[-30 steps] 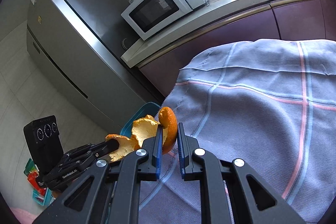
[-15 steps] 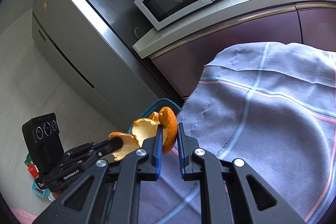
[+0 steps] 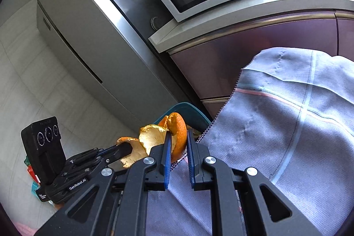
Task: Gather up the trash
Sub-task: 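Lift both orange peels and carry them toward the teal bin, then lower both orange peels into the teal bin and open both grippers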
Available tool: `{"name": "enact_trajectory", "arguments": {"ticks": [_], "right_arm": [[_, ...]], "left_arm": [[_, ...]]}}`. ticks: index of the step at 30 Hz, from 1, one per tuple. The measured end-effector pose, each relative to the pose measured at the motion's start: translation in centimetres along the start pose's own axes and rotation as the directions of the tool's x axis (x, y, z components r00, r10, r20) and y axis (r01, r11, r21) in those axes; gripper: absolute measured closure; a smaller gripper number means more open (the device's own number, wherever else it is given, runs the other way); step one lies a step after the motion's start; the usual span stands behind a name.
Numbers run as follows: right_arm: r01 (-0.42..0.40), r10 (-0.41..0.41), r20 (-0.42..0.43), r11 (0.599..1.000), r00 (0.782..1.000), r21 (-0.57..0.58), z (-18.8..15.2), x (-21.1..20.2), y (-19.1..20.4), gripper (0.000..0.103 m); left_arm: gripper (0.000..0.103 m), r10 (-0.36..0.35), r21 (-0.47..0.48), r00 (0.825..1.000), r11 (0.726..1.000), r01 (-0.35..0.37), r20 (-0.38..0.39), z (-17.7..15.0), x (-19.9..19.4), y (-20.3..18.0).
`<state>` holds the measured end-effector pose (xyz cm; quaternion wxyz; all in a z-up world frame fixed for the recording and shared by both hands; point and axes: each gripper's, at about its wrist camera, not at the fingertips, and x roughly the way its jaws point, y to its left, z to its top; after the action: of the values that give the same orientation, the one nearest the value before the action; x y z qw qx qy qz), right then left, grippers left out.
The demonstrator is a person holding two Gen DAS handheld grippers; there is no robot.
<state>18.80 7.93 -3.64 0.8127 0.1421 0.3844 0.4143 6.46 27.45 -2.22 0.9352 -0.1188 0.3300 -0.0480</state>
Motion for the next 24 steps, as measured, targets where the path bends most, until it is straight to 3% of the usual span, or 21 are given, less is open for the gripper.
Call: {"name": "enact_trajectory", "arguments": {"ticks": [24], "right_arm": [[0.019, -0.022, -0.107, 0.999, 0.994, -0.027, 1.0, 7.1, 1.3, 0.091]], "left_arm": [[0.098, 0.088, -0.072, 0.996, 0.993, -0.090, -0.029, -0.3, 2.2, 4.6]]}}
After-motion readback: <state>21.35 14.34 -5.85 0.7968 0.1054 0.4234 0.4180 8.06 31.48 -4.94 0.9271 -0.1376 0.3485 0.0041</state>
